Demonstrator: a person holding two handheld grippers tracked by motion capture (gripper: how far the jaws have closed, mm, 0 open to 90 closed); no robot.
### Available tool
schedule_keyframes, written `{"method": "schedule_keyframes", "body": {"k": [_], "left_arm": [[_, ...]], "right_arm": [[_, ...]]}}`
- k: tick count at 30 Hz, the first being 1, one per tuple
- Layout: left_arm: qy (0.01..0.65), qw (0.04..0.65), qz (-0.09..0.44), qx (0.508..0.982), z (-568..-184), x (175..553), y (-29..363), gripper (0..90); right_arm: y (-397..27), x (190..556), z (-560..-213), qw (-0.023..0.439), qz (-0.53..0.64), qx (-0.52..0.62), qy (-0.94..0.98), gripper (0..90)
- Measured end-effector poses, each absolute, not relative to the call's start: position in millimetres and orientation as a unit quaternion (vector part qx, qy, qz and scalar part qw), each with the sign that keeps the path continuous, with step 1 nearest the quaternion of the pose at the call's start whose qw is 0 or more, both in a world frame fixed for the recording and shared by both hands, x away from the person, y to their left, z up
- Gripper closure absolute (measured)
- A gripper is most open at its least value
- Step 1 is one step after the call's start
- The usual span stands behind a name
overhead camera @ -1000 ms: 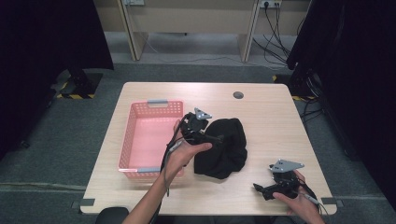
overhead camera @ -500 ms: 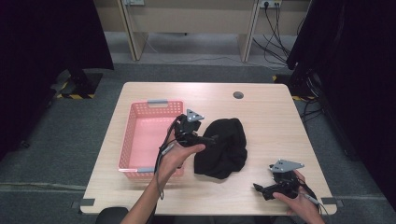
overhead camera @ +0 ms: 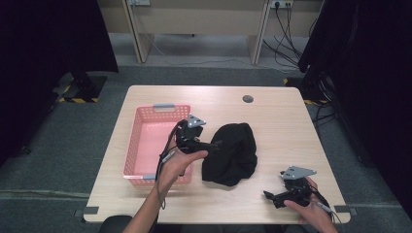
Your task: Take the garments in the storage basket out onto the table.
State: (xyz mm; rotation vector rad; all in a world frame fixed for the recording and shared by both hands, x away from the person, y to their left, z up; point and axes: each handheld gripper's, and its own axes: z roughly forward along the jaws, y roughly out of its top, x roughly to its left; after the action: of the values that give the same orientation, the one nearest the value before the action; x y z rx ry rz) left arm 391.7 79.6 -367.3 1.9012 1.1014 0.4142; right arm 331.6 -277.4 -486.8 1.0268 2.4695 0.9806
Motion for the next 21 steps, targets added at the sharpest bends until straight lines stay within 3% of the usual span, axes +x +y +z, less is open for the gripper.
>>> {"method": "schedule_keyframes", "body": {"k": [21], "left_arm": [[0.455, 0.445, 0.172, 0.752, -372.0, 387.4, 102.7, 3.9]], "right_arm": [[-277.4, 331.5, -486.8, 0.147, 0.340, 0.357, 0.857, 0.8]]}}
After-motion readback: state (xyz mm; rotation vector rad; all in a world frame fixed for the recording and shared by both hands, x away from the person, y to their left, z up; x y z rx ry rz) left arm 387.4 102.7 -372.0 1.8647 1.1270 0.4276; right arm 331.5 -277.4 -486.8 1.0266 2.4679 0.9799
